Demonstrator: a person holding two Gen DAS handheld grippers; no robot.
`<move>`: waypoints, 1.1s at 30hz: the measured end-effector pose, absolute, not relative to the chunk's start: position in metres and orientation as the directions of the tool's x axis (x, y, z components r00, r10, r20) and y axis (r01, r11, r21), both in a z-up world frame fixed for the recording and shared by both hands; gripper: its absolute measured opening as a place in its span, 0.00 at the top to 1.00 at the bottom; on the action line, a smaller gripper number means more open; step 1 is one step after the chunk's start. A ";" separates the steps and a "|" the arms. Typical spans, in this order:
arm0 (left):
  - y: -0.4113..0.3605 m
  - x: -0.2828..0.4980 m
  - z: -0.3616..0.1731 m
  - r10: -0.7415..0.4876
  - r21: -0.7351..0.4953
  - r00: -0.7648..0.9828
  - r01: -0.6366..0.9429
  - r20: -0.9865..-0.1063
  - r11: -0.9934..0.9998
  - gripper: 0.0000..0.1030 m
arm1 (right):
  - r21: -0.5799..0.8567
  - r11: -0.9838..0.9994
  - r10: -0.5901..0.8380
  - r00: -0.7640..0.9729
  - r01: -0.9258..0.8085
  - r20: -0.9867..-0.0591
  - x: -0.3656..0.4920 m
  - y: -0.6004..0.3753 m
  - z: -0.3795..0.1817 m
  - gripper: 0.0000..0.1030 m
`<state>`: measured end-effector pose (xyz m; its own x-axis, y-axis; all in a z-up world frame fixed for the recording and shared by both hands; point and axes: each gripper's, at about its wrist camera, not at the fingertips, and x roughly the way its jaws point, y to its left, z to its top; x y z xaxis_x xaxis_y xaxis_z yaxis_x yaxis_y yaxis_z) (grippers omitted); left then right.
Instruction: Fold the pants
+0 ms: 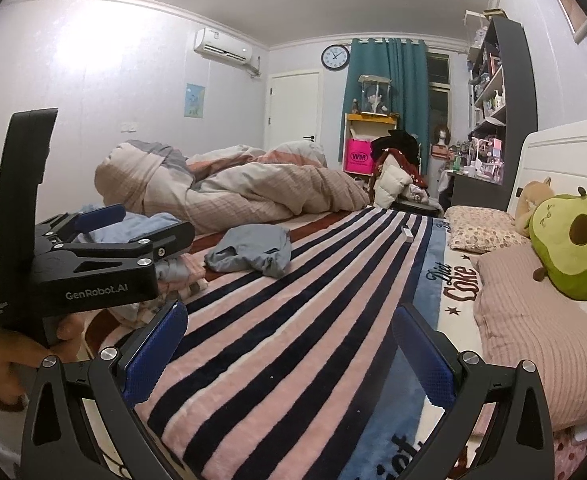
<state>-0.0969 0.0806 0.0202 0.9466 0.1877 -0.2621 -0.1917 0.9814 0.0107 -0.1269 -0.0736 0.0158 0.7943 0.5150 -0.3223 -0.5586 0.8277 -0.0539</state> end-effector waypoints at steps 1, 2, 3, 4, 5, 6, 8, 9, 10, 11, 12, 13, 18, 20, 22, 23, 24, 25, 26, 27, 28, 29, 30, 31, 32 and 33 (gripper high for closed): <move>0.082 -0.097 0.020 0.189 0.011 0.947 -0.192 -0.261 0.981 0.01 | -0.048 0.828 0.516 0.793 -0.559 -0.324 -0.126 -0.074 0.016 0.01; 0.083 -0.098 0.021 0.189 0.014 0.947 -0.192 -0.260 0.981 0.01 | -0.042 0.829 0.517 0.792 -0.558 -0.326 -0.126 -0.075 0.015 0.01; 0.083 -0.098 0.021 0.191 0.016 0.947 -0.194 -0.259 0.981 0.01 | -0.038 0.830 0.515 0.792 -0.556 -0.328 -0.124 -0.076 0.014 0.01; 0.083 -0.098 0.021 0.191 0.016 0.947 -0.194 -0.258 0.981 0.01 | -0.036 0.832 0.514 0.793 -0.554 -0.329 -0.124 -0.077 0.014 0.01; 0.083 -0.098 0.021 0.190 0.015 0.947 -0.193 -0.258 0.981 0.01 | -0.035 0.833 0.512 0.793 -0.552 -0.329 -0.123 -0.077 0.014 0.01; 0.083 -0.098 0.021 0.191 0.014 0.947 -0.194 -0.258 0.981 0.01 | -0.033 0.834 0.511 0.794 -0.551 -0.329 -0.123 -0.078 0.013 0.01; 0.083 -0.099 0.021 0.192 0.015 0.946 -0.195 -0.259 0.981 0.01 | -0.032 0.837 0.508 0.797 -0.547 -0.328 -0.123 -0.080 0.013 0.01; 0.083 -0.099 0.021 0.194 0.015 0.946 -0.197 -0.259 0.980 0.01 | -0.033 0.837 0.507 0.797 -0.546 -0.327 -0.123 -0.080 0.013 0.01; 0.083 -0.099 0.021 0.197 0.015 0.946 -0.199 -0.258 0.980 0.01 | -0.033 0.838 0.506 0.798 -0.545 -0.328 -0.123 -0.080 0.013 0.01; 0.083 -0.100 0.022 0.198 0.016 0.946 -0.201 -0.257 0.980 0.01 | -0.032 0.838 0.506 0.798 -0.545 -0.328 -0.123 -0.081 0.012 0.01; 0.084 -0.100 0.022 0.199 0.017 0.946 -0.202 -0.256 0.979 0.01 | -0.030 0.838 0.506 0.797 -0.544 -0.329 -0.122 -0.082 0.012 0.01; 0.084 -0.101 0.023 0.201 0.017 0.946 -0.203 -0.255 0.979 0.01 | -0.028 0.839 0.506 0.797 -0.544 -0.329 -0.121 -0.082 0.012 0.01; 0.084 -0.102 0.023 0.200 0.018 0.946 -0.202 -0.256 0.979 0.01 | -0.010 0.838 0.512 0.792 -0.545 -0.332 -0.120 -0.086 0.013 0.01; 0.083 -0.102 0.023 0.199 0.018 0.946 -0.201 -0.255 0.979 0.01 | -0.009 0.842 0.506 0.794 -0.540 -0.337 -0.119 -0.088 0.011 0.01; 0.083 -0.101 0.023 0.196 0.018 0.947 -0.198 -0.256 0.980 0.01 | -0.002 0.844 0.504 0.793 -0.537 -0.342 -0.118 -0.090 0.011 0.01; 0.083 -0.101 0.023 0.195 0.019 0.947 -0.196 -0.256 0.980 0.01 | 0.009 0.845 0.505 0.791 -0.535 -0.344 -0.117 -0.091 0.010 0.01; 0.083 -0.101 0.023 0.194 0.021 0.947 -0.195 -0.256 0.981 0.01 | 0.019 0.845 0.506 0.790 -0.534 -0.346 -0.116 -0.093 0.010 0.01; 0.083 -0.101 0.023 0.193 0.023 0.947 -0.194 -0.256 0.981 0.01 | 0.028 0.847 0.506 0.790 -0.531 -0.347 -0.115 -0.095 0.010 0.01; 0.083 -0.101 0.022 0.192 0.023 0.947 -0.192 -0.256 0.981 0.01 | 0.029 0.849 0.503 0.791 -0.528 -0.348 -0.114 -0.095 0.010 0.01; 0.083 -0.101 0.022 0.190 0.023 0.948 -0.191 -0.257 0.981 0.01 | 0.029 0.851 0.500 0.793 -0.524 -0.348 -0.114 -0.096 0.010 0.01; 0.084 -0.101 0.022 0.188 0.022 0.948 -0.189 -0.257 0.982 0.01 | 0.029 0.853 0.497 0.795 -0.521 -0.348 -0.114 -0.097 0.009 0.01; 0.084 -0.101 0.022 0.187 0.022 0.948 -0.188 -0.256 0.982 0.01 | 0.030 0.854 0.496 0.795 -0.519 -0.349 -0.114 -0.098 0.009 0.01; 0.084 -0.101 0.022 0.187 0.022 0.948 -0.188 -0.257 0.982 0.01 | 0.032 0.854 0.496 0.795 -0.518 -0.350 -0.114 -0.099 0.009 0.01; 0.083 -0.101 0.022 0.189 0.023 0.948 -0.189 -0.257 0.982 0.01 | 0.036 0.855 0.495 0.795 -0.517 -0.351 -0.114 -0.100 0.009 0.01; 0.083 -0.101 0.022 0.189 0.023 0.948 -0.189 -0.257 0.982 0.01 | 0.038 0.856 0.495 0.795 -0.516 -0.351 -0.114 -0.101 0.009 0.01; 0.083 -0.102 0.022 0.188 0.023 0.948 -0.189 -0.257 0.982 0.01 | 0.040 0.857 0.494 0.796 -0.514 -0.350 -0.114 -0.101 0.009 0.01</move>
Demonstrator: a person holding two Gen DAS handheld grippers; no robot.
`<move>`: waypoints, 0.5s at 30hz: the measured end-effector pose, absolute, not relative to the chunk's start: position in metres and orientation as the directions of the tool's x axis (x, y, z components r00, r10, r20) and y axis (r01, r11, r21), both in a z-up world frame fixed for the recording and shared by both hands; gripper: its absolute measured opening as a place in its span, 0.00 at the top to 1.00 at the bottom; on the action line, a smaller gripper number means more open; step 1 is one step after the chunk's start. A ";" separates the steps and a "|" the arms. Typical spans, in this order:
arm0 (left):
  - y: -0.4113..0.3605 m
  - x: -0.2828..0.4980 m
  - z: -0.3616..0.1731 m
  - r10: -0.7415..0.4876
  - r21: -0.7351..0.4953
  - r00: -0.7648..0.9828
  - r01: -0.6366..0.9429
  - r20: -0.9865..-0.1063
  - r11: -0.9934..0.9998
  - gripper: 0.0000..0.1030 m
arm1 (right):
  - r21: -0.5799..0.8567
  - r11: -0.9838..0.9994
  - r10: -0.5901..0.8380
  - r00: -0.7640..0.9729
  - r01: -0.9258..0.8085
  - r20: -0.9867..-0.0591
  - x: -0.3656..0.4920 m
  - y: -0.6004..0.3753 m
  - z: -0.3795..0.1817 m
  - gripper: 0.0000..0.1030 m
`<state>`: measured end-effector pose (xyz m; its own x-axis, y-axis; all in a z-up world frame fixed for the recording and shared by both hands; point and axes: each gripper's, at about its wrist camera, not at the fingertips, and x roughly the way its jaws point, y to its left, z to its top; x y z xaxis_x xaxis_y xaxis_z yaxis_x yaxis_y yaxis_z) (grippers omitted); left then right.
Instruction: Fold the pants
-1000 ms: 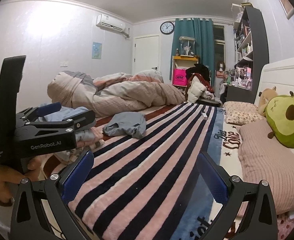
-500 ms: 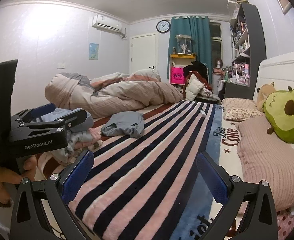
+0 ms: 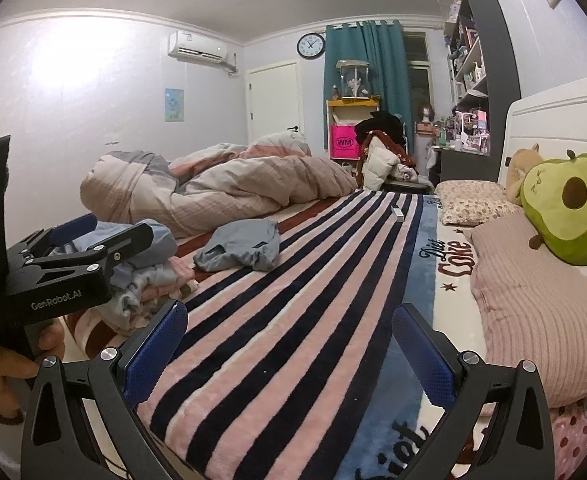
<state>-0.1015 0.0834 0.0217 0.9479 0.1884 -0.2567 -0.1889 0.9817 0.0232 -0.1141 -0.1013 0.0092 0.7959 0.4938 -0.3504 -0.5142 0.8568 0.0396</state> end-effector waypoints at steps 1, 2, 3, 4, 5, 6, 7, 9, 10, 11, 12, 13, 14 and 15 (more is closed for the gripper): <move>0.083 -0.101 0.022 0.189 0.023 0.948 -0.189 -0.257 0.982 0.01 | 0.040 0.858 0.493 0.797 -0.513 -0.350 -0.114 -0.101 0.010 0.01; 0.083 -0.102 0.022 0.189 0.022 0.948 -0.190 -0.256 0.982 0.01 | 0.039 0.859 0.491 0.798 -0.511 -0.349 -0.114 -0.102 0.010 0.01; 0.084 -0.101 0.022 0.189 0.022 0.948 -0.189 -0.256 0.982 0.01 | 0.037 0.860 0.489 0.800 -0.509 -0.348 -0.114 -0.102 0.010 0.01; 0.084 -0.102 0.022 0.188 0.022 0.948 -0.189 -0.256 0.982 0.01 | 0.035 0.861 0.487 0.802 -0.507 -0.347 -0.114 -0.102 0.011 0.01; 0.084 -0.101 0.022 0.188 0.022 0.948 -0.189 -0.257 0.982 0.01 | 0.034 0.862 0.485 0.803 -0.506 -0.346 -0.114 -0.102 0.011 0.01; 0.084 -0.101 0.022 0.188 0.022 0.948 -0.189 -0.256 0.982 0.01 | 0.034 0.863 0.484 0.804 -0.505 -0.345 -0.115 -0.102 0.011 0.01; 0.084 -0.101 0.022 0.188 0.023 0.948 -0.189 -0.256 0.982 0.01 | 0.033 0.863 0.483 0.806 -0.504 -0.343 -0.115 -0.102 0.012 0.01; 0.084 -0.101 0.022 0.188 0.023 0.948 -0.189 -0.257 0.982 0.01 | 0.032 0.865 0.481 0.808 -0.501 -0.341 -0.116 -0.102 0.012 0.01; 0.084 -0.101 0.022 0.187 0.022 0.948 -0.188 -0.258 0.982 0.01 | 0.032 0.865 0.481 0.808 -0.501 -0.341 -0.116 -0.102 0.012 0.01; 0.084 -0.101 0.022 0.186 0.021 0.948 -0.187 -0.258 0.982 0.01 | 0.033 0.865 0.481 0.807 -0.501 -0.341 -0.116 -0.103 0.012 0.01; 0.084 -0.101 0.022 0.186 0.023 0.948 -0.187 -0.258 0.982 0.01 | 0.033 0.865 0.481 0.808 -0.501 -0.341 -0.116 -0.103 0.012 0.01; 0.084 -0.102 0.022 0.187 0.023 0.948 -0.187 -0.258 0.982 0.01 | 0.032 0.865 0.481 0.808 -0.501 -0.341 -0.116 -0.103 0.012 0.01; 0.084 -0.102 0.022 0.187 0.024 0.948 -0.187 -0.258 0.982 0.01 | 0.032 0.865 0.481 0.808 -0.501 -0.341 -0.116 -0.103 0.012 0.01; 0.084 -0.102 0.022 0.186 0.024 0.948 -0.187 -0.258 0.982 0.01 | 0.033 0.865 0.481 0.808 -0.501 -0.341 -0.116 -0.103 0.012 0.01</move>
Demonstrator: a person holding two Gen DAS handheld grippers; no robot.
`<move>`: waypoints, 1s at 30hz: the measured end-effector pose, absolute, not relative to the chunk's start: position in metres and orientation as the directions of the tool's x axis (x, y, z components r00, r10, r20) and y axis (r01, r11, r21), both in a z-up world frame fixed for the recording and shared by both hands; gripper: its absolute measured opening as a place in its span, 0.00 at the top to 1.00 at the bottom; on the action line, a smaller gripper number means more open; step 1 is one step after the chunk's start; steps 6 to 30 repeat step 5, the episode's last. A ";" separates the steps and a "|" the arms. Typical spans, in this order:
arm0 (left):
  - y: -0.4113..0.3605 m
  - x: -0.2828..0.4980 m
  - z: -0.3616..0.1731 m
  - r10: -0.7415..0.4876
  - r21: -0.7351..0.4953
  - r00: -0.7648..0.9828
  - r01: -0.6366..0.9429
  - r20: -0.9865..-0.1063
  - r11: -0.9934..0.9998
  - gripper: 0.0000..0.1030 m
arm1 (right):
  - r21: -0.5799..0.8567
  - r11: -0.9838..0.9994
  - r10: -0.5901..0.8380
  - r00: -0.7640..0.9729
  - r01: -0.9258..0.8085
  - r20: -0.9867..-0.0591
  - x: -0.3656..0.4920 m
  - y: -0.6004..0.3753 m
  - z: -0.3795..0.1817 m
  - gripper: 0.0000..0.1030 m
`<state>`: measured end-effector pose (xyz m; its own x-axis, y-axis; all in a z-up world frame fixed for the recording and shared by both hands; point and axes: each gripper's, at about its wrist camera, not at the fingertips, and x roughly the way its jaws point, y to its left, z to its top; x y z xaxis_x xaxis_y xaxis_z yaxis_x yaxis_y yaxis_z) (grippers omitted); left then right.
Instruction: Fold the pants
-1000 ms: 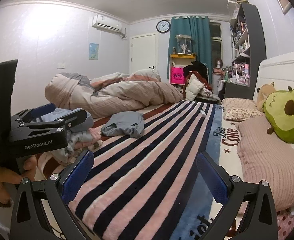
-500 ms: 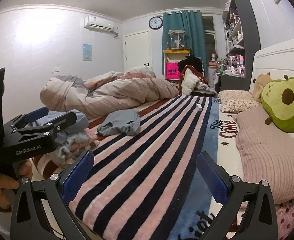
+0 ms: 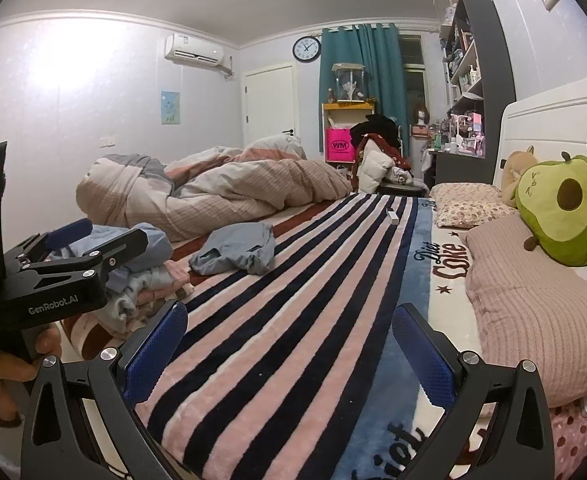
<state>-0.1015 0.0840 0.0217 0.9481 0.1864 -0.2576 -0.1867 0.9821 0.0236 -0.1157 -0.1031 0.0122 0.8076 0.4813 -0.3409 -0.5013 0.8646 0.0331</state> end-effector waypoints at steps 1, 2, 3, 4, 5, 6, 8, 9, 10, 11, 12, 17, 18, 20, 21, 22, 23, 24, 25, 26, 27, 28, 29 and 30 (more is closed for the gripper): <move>0.084 -0.102 0.022 0.184 0.026 0.949 -0.183 -0.258 0.983 0.01 | 0.034 0.864 0.482 0.807 -0.502 -0.341 -0.116 -0.103 0.012 0.01; 0.084 -0.102 0.022 0.180 0.026 0.949 -0.180 -0.260 0.983 0.01 | 0.033 0.864 0.482 0.807 -0.502 -0.341 -0.116 -0.103 0.012 0.01; 0.084 -0.102 0.021 0.173 0.028 0.948 -0.172 -0.265 0.985 0.01 | 0.033 0.865 0.481 0.808 -0.501 -0.340 -0.116 -0.104 0.012 0.01; 0.084 -0.102 0.022 0.176 0.029 0.948 -0.174 -0.265 0.984 0.01 | 0.032 0.864 0.482 0.808 -0.502 -0.340 -0.115 -0.104 0.012 0.01; 0.084 -0.102 0.022 0.181 0.029 0.948 -0.180 -0.261 0.983 0.01 | 0.033 0.865 0.481 0.808 -0.501 -0.340 -0.116 -0.104 0.013 0.01; 0.084 -0.102 0.022 0.181 0.029 0.948 -0.180 -0.261 0.983 0.01 | 0.033 0.865 0.481 0.808 -0.501 -0.340 -0.116 -0.104 0.013 0.01; 0.084 -0.102 0.022 0.181 0.029 0.948 -0.180 -0.261 0.983 0.01 | 0.033 0.865 0.481 0.808 -0.501 -0.340 -0.116 -0.104 0.013 0.01; 0.084 -0.102 0.022 0.181 0.029 0.948 -0.180 -0.261 0.983 0.01 | 0.033 0.865 0.481 0.808 -0.501 -0.340 -0.116 -0.104 0.013 0.01; 0.084 -0.102 0.022 0.181 0.029 0.948 -0.180 -0.261 0.983 0.01 | 0.033 0.865 0.481 0.808 -0.501 -0.340 -0.116 -0.104 0.013 0.01; 0.084 -0.102 0.022 0.181 0.029 0.948 -0.180 -0.261 0.983 0.01 | 0.033 0.865 0.481 0.808 -0.501 -0.340 -0.116 -0.104 0.013 0.01; 0.084 -0.102 0.022 0.181 0.029 0.948 -0.180 -0.261 0.983 0.01 | 0.033 0.865 0.481 0.808 -0.501 -0.340 -0.116 -0.104 0.013 0.01; 0.084 -0.102 0.022 0.181 0.029 0.948 -0.180 -0.261 0.983 0.01 | 0.033 0.865 0.481 0.808 -0.501 -0.340 -0.116 -0.104 0.013 0.01; 0.084 -0.102 0.022 0.181 0.029 0.948 -0.180 -0.261 0.983 0.01 | 0.033 0.865 0.481 0.808 -0.501 -0.340 -0.116 -0.104 0.013 0.01; 0.084 -0.102 0.022 0.181 0.029 0.948 -0.180 -0.261 0.983 0.01 | 0.033 0.865 0.481 0.808 -0.501 -0.340 -0.116 -0.104 0.013 0.01; 0.084 -0.102 0.022 0.181 0.029 0.948 -0.180 -0.261 0.983 0.01 | 0.033 0.865 0.481 0.808 -0.501 -0.340 -0.116 -0.104 0.013 0.01; 0.084 -0.102 0.022 0.181 0.029 0.948 -0.180 -0.261 0.983 0.01 | 0.033 0.865 0.481 0.808 -0.501 -0.340 -0.116 -0.104 0.013 0.01; 0.084 -0.102 0.022 0.181 0.029 0.948 -0.180 -0.261 0.983 0.01 | 0.033 0.865 0.481 0.808 -0.501 -0.340 -0.116 -0.104 0.013 0.01; 0.084 -0.102 0.022 0.181 0.029 0.948 -0.180 -0.261 0.983 0.01 | 0.033 0.865 0.481 0.808 -0.501 -0.340 -0.116 -0.104 0.013 0.01; 0.084 -0.102 0.022 0.181 0.029 0.948 -0.180 -0.261 0.983 0.01 | 0.033 0.865 0.481 0.808 -0.501 -0.340 -0.116 -0.104 0.013 0.01; 0.084 -0.102 0.022 0.181 0.029 0.948 -0.180 -0.261 0.983 0.01 | 0.033 0.865 0.481 0.808 -0.501 -0.340 -0.116 -0.104 0.013 0.01; 0.084 -0.102 0.022 0.181 0.029 0.948 -0.180 -0.261 0.983 0.01 | 0.033 0.865 0.481 0.808 -0.501 -0.340 -0.116 -0.104 0.013 0.01; 0.084 -0.102 0.022 0.181 0.029 0.948 -0.180 -0.261 0.983 0.01 | 0.033 0.865 0.481 0.808 -0.501 -0.340 -0.116 -0.104 0.013 0.01; 0.084 -0.102 0.022 0.181 0.029 0.948 -0.180 -0.261 0.983 0.01 | 0.033 0.865 0.481 0.808 -0.501 -0.340 -0.116 -0.104 0.013 0.01; 0.084 -0.102 0.022 0.181 0.029 0.948 -0.180 -0.261 0.983 0.01 | 0.033 0.865 0.481 0.808 -0.501 -0.340 -0.116 -0.104 0.013 0.01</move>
